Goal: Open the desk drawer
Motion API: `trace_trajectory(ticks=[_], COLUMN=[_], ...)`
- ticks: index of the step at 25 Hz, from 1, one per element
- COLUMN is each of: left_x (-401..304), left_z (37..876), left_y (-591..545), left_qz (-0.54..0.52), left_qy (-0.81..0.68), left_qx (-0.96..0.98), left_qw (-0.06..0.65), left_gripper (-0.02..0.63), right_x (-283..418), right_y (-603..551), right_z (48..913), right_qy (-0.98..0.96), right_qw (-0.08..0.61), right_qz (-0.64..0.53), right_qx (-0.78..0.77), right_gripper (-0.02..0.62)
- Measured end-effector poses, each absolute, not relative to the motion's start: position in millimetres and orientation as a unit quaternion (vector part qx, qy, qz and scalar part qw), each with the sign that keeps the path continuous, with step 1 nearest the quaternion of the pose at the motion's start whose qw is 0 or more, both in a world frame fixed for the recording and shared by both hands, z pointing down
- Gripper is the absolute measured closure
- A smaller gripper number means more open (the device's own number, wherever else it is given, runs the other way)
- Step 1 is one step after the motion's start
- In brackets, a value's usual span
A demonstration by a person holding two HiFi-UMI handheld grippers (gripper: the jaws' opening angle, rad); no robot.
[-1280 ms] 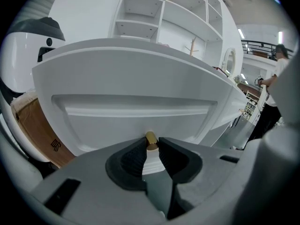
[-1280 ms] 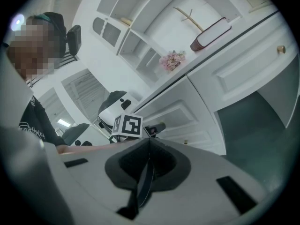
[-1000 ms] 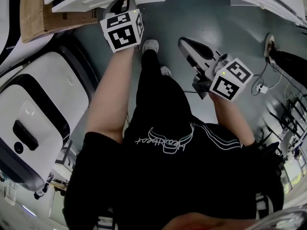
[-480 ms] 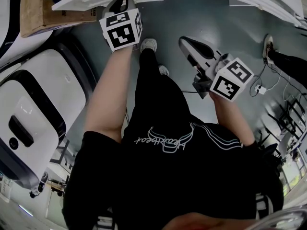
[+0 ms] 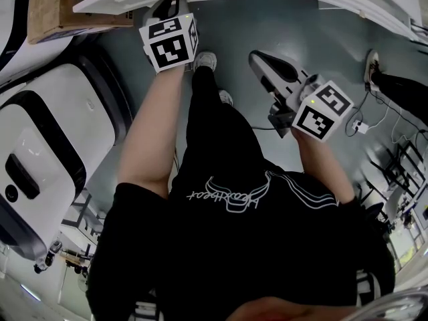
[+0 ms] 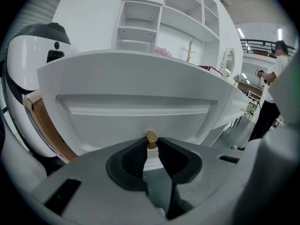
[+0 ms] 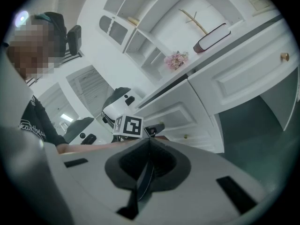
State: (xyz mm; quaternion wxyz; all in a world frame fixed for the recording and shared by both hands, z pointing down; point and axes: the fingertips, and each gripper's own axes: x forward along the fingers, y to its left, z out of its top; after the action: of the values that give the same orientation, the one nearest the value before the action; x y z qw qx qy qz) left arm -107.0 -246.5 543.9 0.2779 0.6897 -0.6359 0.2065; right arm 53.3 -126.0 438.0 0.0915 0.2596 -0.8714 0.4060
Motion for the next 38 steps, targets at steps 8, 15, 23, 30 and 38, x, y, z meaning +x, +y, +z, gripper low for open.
trace_trajectory(ticks=[8,15,23,30,38], left_x=[-106.5,-104.2,-100.1,-96.4,-91.6], left_z=[545.4,546.3,546.1,546.9,546.3], left_y=[-228.3,-210.4,-189.7,-166.0,-146.4], left_qz=[0.204,0.203,0.201,0.204,0.204], left_qy=[-0.639,-0.640,-0.640,-0.635,-0.634], left_qx=[0.688,0.689,0.691,0.694,0.695], left_qw=[0.277,0.273,0.270,0.269,0.271], left_gripper=[0.529,0.529,0.528,0.528,0.528], right_x=[55.7,56.4,59.4,56.4,54.8], right_y=[-109.8,-98.6,-82.0,-64.2,-51.0], right_z=[438.9,437.0,434.6,430.9,428.7], right_qy=[-0.874,-0.877,-0.881,-0.886,-0.890], right_qw=[0.095,0.097,0.102,0.106,0.109], right_qz=[0.401,0.396,0.388,0.379,0.373], right_qx=[0.257,0.254,0.251,0.245,0.239], right_gripper=[0.589,0.589,0.589,0.589,0.589])
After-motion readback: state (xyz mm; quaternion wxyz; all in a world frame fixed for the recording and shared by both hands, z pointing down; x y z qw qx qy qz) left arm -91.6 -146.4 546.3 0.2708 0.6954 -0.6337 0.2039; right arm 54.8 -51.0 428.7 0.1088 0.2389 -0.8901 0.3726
